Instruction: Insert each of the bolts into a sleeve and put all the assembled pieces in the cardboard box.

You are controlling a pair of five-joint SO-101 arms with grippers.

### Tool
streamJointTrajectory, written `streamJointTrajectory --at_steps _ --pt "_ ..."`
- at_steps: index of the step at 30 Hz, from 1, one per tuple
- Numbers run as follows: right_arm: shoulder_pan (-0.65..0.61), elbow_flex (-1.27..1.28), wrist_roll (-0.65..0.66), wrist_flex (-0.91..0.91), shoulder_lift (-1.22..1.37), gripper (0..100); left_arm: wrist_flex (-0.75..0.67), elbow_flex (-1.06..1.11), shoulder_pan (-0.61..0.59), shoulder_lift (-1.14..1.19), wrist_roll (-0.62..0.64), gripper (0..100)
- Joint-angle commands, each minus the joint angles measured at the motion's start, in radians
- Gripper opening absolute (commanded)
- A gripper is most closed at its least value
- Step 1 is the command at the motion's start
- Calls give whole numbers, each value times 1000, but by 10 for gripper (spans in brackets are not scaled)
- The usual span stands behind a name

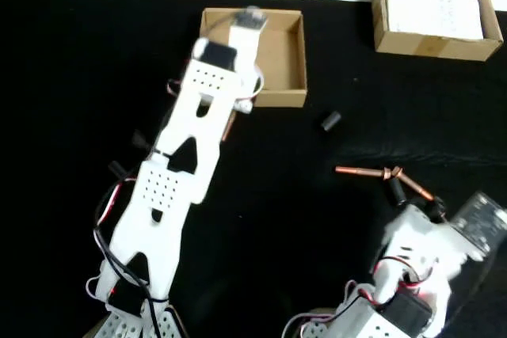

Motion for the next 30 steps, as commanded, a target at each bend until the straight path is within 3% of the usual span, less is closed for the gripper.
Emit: streamJointTrajectory --at_steps 1,7,13,22,26,30 --pt "-182 -130 14 24 -10 7 44 -240 15 -30 55 8" --pt "-504 -260 8 217 -8 7 51 -50 15 -303 57 8" --pt "-599 -272 8 361 -8 7 48 395 36 -753 55 8" --pt "-799 -259 9 277 -7 7 25 1010 84 -1345 54 8" --pt "-852 -199 11 160 -8 7 -144 1250 87 -1494 58 8" --pt "-877 -174 12 71 -8 7 -456 1538 74 -1623 66 8"
